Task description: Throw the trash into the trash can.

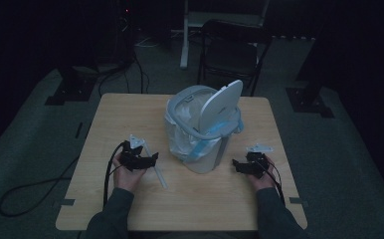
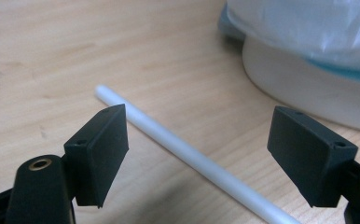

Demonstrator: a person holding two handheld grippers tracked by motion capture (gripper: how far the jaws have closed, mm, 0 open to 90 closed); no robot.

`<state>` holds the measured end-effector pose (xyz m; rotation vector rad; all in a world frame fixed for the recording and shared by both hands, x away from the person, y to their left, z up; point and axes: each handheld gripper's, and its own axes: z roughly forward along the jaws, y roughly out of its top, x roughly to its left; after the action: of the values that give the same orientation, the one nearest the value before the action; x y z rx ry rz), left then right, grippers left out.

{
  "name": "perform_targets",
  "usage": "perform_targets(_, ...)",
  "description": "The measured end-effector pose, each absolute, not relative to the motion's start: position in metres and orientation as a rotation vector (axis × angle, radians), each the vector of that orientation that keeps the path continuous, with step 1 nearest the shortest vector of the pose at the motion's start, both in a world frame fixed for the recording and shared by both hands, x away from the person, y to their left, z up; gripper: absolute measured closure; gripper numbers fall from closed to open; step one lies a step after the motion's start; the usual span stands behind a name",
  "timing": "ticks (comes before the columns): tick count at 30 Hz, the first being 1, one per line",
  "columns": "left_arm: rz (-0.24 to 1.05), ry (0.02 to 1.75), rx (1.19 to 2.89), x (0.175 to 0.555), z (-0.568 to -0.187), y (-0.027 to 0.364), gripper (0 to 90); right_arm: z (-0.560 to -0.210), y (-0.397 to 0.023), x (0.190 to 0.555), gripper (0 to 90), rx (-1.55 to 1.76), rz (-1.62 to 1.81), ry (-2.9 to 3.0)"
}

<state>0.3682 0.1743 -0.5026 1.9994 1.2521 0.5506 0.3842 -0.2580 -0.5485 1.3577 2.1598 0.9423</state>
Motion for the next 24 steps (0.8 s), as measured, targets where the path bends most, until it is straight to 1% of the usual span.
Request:
perform_targets(6, 0.500, 1.267, 2.008, 0.364, -0.512, 0.170, 21.4, -0.549, -0.258, 0.384, 19.8, 1.359, 0.942, 2.160)
perform_targets(9, 0.494, 1.268, 2.040, 0.362, -0.518, 0.166, 21.5, -0.549, -0.258, 0.384, 19.8, 1.358, 0.942, 2.160)
perform_targets(14, 0.459, 1.290, 2.069, 0.363, -0.525, 0.164, 25.5, -0.549, -0.258, 0.384, 19.8, 1.358, 0.942, 2.160)
perform_targets(19, 0.448, 1.294, 2.091, 0.363, -0.528, 0.163, 38.9, -0.549, -0.258, 0.384, 19.8, 1.359, 0.942, 2.160)
perform_targets(20, 0.439, 1.291, 2.103, 0.363, -0.530, 0.163, 44.2, -0.549, -0.258, 0.384, 19.8, 1.359, 0.942, 2.160)
perform_targets(24, 0.433, 1.300, 2.108, 0.364, -0.531, 0.165, 56.3, -0.549, -0.258, 0.384, 19.8, 1.359, 0.942, 2.160)
